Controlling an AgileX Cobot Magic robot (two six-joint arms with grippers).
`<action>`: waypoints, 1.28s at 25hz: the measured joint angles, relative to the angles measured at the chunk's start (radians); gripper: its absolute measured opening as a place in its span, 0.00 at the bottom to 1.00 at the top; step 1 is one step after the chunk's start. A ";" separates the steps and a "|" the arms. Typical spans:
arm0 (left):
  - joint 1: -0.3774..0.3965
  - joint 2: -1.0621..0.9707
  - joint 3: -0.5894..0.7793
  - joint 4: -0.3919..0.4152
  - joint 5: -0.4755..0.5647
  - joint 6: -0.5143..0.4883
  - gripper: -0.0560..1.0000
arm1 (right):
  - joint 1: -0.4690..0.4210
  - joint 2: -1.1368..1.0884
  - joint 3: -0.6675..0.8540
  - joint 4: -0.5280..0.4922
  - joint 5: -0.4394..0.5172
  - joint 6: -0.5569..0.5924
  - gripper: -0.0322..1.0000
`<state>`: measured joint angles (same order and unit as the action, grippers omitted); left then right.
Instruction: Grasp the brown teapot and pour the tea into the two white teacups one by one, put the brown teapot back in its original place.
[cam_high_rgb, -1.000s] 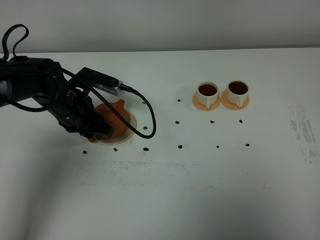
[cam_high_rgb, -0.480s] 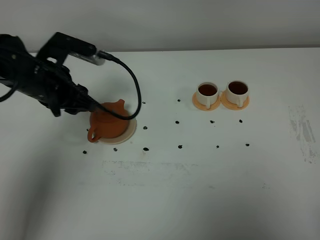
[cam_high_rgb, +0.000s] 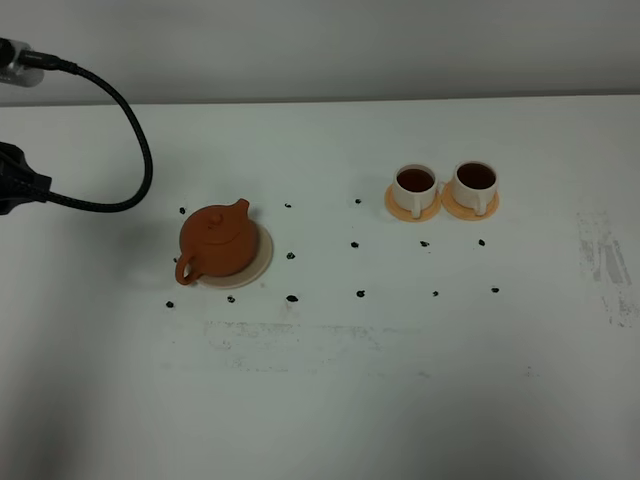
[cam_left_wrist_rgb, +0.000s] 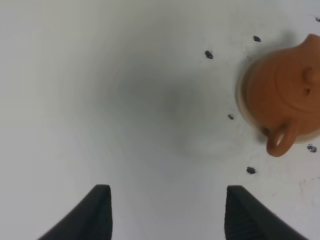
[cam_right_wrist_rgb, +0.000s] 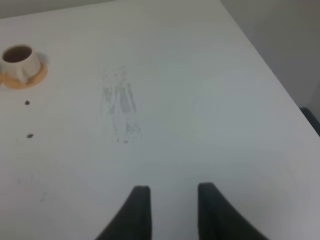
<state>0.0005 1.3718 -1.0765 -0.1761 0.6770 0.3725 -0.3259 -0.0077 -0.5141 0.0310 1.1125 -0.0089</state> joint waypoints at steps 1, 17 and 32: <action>0.016 -0.005 0.000 0.000 0.010 0.000 0.51 | 0.000 0.000 0.000 0.000 0.000 0.000 0.25; 0.071 -0.464 0.197 0.067 0.311 -0.226 0.51 | 0.000 0.000 0.000 0.000 0.000 0.000 0.25; 0.071 -1.000 0.578 0.073 0.342 -0.310 0.51 | 0.000 0.000 0.000 0.000 0.000 0.000 0.25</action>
<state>0.0714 0.3719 -0.4986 -0.1028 1.0186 0.0630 -0.3259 -0.0077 -0.5141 0.0310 1.1125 -0.0089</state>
